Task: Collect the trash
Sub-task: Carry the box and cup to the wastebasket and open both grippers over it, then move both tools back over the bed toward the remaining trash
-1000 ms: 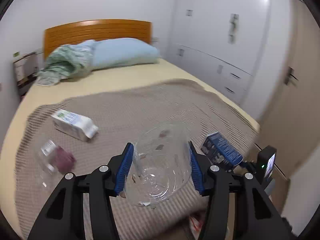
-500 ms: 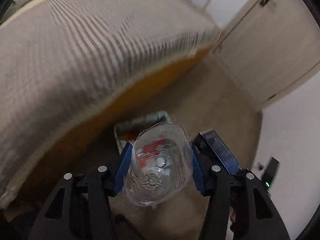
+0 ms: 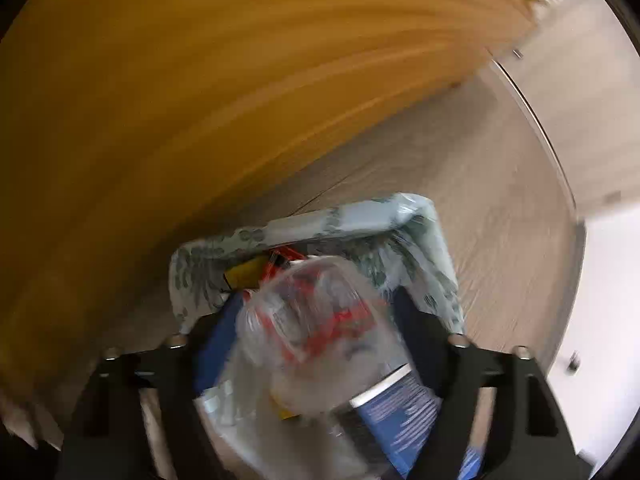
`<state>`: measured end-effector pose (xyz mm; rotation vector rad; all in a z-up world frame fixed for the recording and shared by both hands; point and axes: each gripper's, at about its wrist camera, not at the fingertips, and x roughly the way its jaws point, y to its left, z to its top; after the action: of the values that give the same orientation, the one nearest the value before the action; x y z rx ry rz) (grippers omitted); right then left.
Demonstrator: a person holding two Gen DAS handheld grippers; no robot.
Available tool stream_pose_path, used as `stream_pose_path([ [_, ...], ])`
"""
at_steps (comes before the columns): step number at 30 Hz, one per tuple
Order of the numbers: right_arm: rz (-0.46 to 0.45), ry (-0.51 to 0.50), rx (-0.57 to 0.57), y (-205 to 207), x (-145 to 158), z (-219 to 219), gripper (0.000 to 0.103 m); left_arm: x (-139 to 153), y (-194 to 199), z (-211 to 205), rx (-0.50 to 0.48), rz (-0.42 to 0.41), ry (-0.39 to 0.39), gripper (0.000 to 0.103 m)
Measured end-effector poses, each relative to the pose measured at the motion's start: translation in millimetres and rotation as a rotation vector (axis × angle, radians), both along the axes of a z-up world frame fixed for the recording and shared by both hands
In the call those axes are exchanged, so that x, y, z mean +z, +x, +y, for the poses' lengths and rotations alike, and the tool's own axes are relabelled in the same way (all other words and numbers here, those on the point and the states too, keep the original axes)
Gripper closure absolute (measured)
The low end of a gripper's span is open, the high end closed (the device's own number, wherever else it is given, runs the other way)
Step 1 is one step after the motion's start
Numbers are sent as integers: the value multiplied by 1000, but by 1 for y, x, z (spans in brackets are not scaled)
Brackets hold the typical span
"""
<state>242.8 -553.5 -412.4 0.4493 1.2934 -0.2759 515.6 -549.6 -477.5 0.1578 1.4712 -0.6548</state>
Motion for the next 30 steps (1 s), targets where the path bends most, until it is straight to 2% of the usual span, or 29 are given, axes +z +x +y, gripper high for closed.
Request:
stream_pose_path([
  [4, 15, -1, 46, 28, -11, 5, 43, -10, 15, 20, 138, 130, 36, 19],
  [6, 25, 7, 53, 41, -18, 8, 43, 2, 17, 17, 98, 166, 69, 19],
  [9, 11, 15, 72, 60, -26, 16, 42, 41, 10, 5, -83, 109, 64, 19],
  [12, 61, 60, 80, 74, -53, 25, 40, 84, -9, 9, -255, 4, 121, 19],
  [15, 132, 154, 129, 76, -70, 40, 33, 121, -26, 41, -273, -89, 62, 17],
  [16, 141, 139, 145, 73, -70, 46, 29, 125, -27, 48, -263, -93, 56, 17],
  [19, 122, 109, 142, 56, -56, 51, 27, 138, -37, 65, -233, -44, 34, 17],
  [23, 63, 114, 39, 28, -25, 39, 27, 174, -43, 88, -187, -105, -78, 17],
  [27, 24, 40, -27, 5, 24, 24, 27, 208, -54, 117, -139, -137, -203, 17],
  [30, 0, -16, -62, 0, 58, 14, 27, 231, -59, 134, -123, -167, -222, 17],
])
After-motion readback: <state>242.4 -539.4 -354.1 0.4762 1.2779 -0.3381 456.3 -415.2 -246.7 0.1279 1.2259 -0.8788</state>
